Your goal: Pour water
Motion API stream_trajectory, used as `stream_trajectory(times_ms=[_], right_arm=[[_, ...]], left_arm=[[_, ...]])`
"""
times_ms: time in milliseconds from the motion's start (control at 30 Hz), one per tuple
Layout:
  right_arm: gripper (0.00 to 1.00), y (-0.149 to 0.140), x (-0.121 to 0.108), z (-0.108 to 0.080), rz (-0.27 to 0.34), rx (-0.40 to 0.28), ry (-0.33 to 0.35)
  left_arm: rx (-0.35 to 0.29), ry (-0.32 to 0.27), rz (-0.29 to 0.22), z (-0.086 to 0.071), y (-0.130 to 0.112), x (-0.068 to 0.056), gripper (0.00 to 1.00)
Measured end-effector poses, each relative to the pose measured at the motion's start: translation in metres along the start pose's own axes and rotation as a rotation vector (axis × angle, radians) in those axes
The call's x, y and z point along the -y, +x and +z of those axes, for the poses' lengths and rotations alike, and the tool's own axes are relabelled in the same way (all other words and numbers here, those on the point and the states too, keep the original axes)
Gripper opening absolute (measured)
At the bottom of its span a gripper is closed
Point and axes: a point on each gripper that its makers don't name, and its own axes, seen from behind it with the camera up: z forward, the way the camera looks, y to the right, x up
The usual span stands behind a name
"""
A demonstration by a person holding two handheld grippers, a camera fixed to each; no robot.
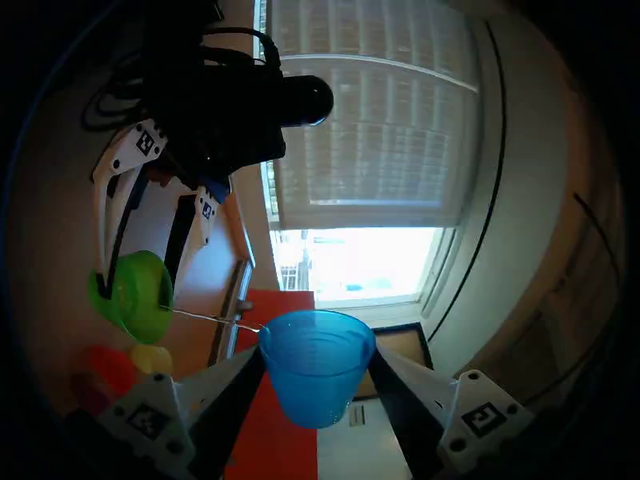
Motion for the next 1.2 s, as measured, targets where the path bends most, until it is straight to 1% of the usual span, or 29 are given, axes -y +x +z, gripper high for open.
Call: stream_trajectory(times_ms=[300,500,600,700,1000,1100,1200], right_arm=[[0.90,0.004,-0.003,0.001,-0.030,0.000,-0.007],[0.90,0.007,-0.006,0.000,-0.041,-0.004,-0.014],[0.90,0.006,-0.004,0.000,-0.057,-0.001,-0.014],[0.90,0.007,-0.003,-0.001,-0.059,-0.004,-0.012],[0.90,0.006,-0.007,-0.001,-0.014,-0.008,-0.026],[0.90,0.003,-0.008,-0.001,0.030,-0.006,-0.035],[0.90,-0.003,-0.007,-0.002,0.099,-0.003,-0.039]], left_arm=[[-0.002,-0.003,0.002,0.001,0.002,-0.001,0.88],[-0.002,0.004,0.004,0.001,0.003,0.002,0.88],[-0.002,0.006,0.001,0.000,0.003,0.004,0.88],[-0.004,0.008,0.000,0.000,0.003,0.005,0.88],[-0.004,0.012,0.000,0.001,0.005,0.006,0.88],[-0.004,0.013,-0.002,0.001,0.004,0.006,0.88],[0.000,0.015,-0.002,0.002,0.002,0.007,0.88]])
